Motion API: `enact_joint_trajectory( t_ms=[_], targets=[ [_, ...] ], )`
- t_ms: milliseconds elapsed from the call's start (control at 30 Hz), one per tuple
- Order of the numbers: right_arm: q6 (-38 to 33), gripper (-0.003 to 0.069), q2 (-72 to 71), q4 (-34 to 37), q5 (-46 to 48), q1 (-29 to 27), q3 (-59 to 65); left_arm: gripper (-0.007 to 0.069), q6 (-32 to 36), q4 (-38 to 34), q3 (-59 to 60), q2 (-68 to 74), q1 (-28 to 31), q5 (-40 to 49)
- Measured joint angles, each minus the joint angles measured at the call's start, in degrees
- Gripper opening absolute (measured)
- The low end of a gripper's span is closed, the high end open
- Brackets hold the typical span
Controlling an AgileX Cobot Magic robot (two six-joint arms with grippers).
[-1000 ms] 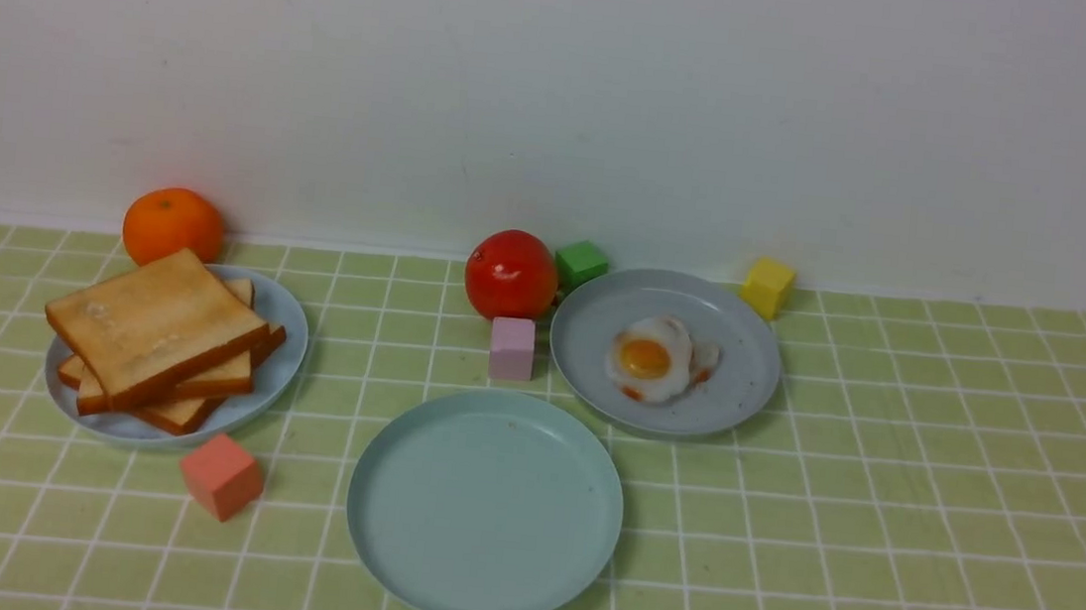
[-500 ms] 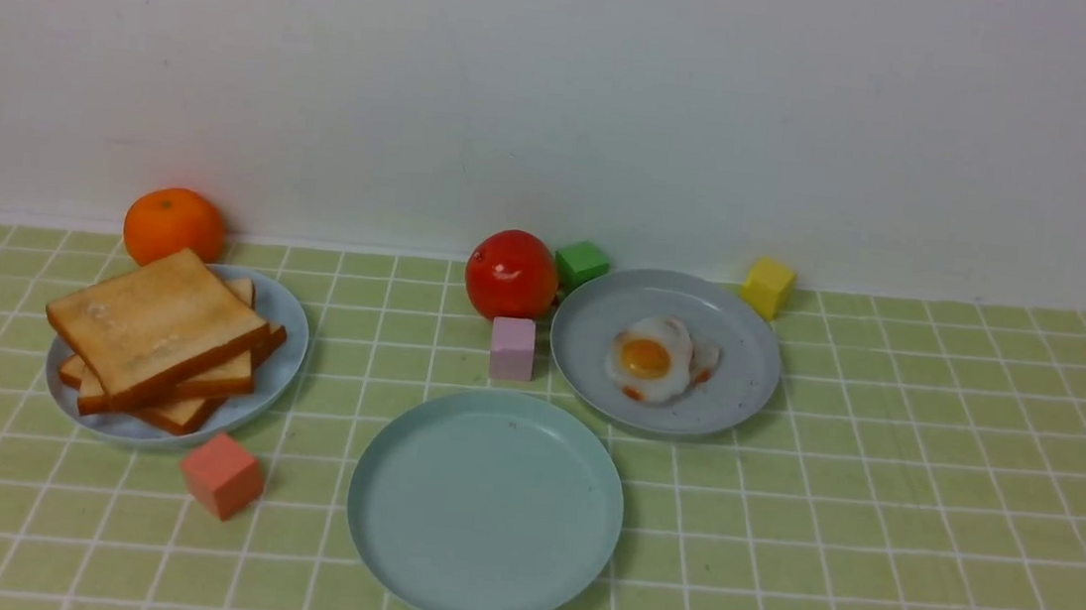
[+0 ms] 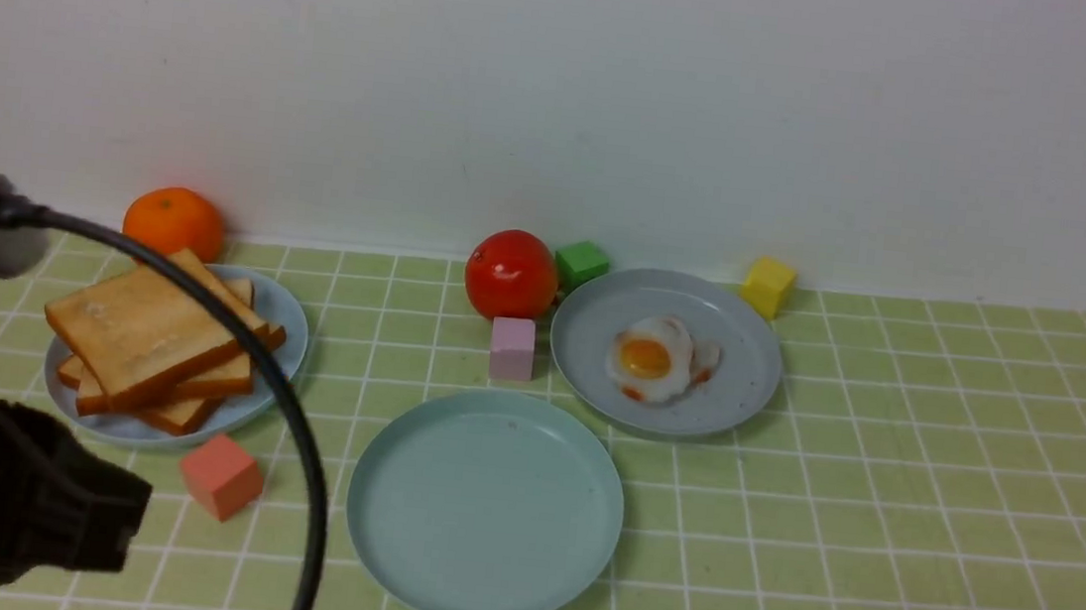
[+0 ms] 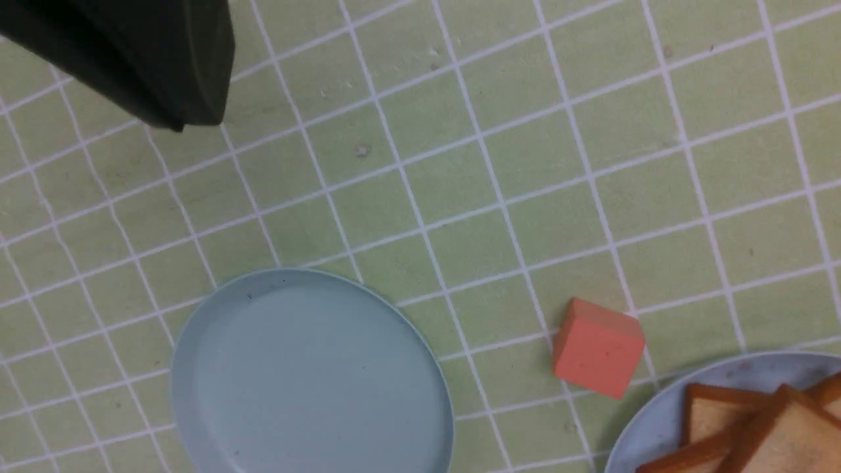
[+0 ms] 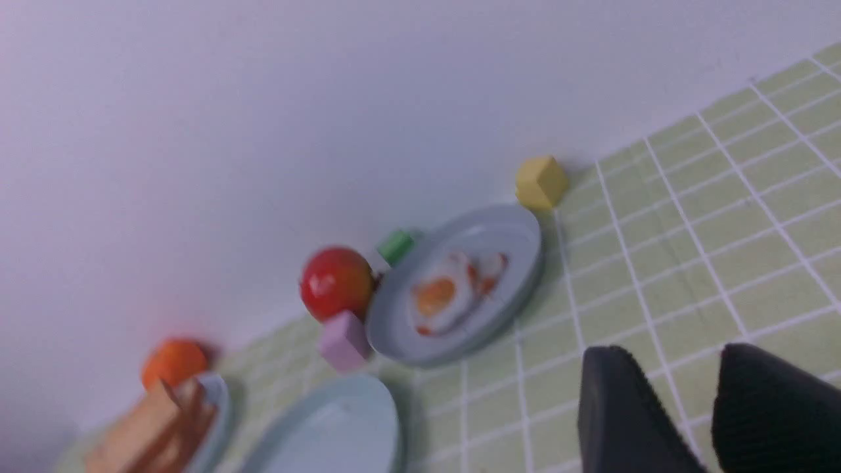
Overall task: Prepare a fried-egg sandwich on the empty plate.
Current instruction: Use the left arm to grab a slice of bread
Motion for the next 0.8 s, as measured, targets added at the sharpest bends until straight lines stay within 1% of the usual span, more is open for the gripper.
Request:
enact_joint_trajectory(
  t_ms=[67,200,233,267,300,333,367,400,433,467,533,633,700,767,800],
  targets=[
    [0.2,0.0214,0.0,2.5,0.7,0.0,-1.1,-0.0013,0.0,0.7,-0.6,3.7,0.4,-1.0],
    [-2.6,0.0107,3.4,2.9,12.2,0.0,-10.7,-0.0013,0.0,1.5,-3.6,11.4,3.3,-0.8],
    [-4.1,0.0068,5.3,2.0,16.7,0.0,-14.1,-0.0013,0.3,1.6,-4.6,13.3,4.1,-0.8],
    [-6.9,0.0024,9.3,0.3,22.7,0.0,-20.6,-0.0013,1.0,1.7,-6.2,16.2,5.2,-0.7],
    [-8.8,0.0,12.6,-1.2,27.7,0.0,-25.5,-0.0013,1.9,1.7,-7.9,19.1,6.2,-0.9],
    [-10.8,-0.001,16.0,-3.1,34.0,0.0,-30.4,-0.0013,2.8,1.7,-9.4,21.5,7.1,-0.9],
    [-11.7,-0.0011,18.7,-3.9,37.0,0.0,-34.2,-0.0013,3.8,1.8,-10.7,23.4,7.7,-1.0],
    [-12.3,-0.0011,19.4,-4.5,39.1,0.0,-35.1,-0.0013,3.8,1.8,-11.0,23.8,7.8,-1.0],
    [-13.9,-0.0011,24.5,-6.3,46.6,0.3,-42.0,-0.0013,5.2,2.1,-13.6,27.0,9.0,-1.3],
    [-14.5,-0.0011,27.4,-7.1,50.5,1.0,-45.7,-0.0013,6.3,2.2,-15.3,29.3,9.7,-1.5],
    [-15.2,-0.0011,32.0,-7.9,55.3,3.6,-51.6,-0.0013,7.8,2.6,-18.5,33.7,10.9,-1.9],
    [-16.5,-0.0008,35.4,-8.1,57.5,7.8,-56.2,-0.0013,9.8,3.6,-23.8,39.7,12.7,-2.1],
    [-18.4,-0.0006,36.6,-8.5,57.0,11.4,-57.8,-0.0013,13.0,5.7,-27.9,44.9,13.3,-2.2],
    [-19.6,-0.0006,36.7,-8.8,56.6,12.9,-57.9,-0.0008,15.0,6.7,-29.3,47.3,13.5,-2.2],
    [-20.4,-0.0006,36.7,-9.3,56.4,14.0,-57.9,0.001,17.1,7.6,-31.2,49.7,13.5,-2.2]
  ],
)
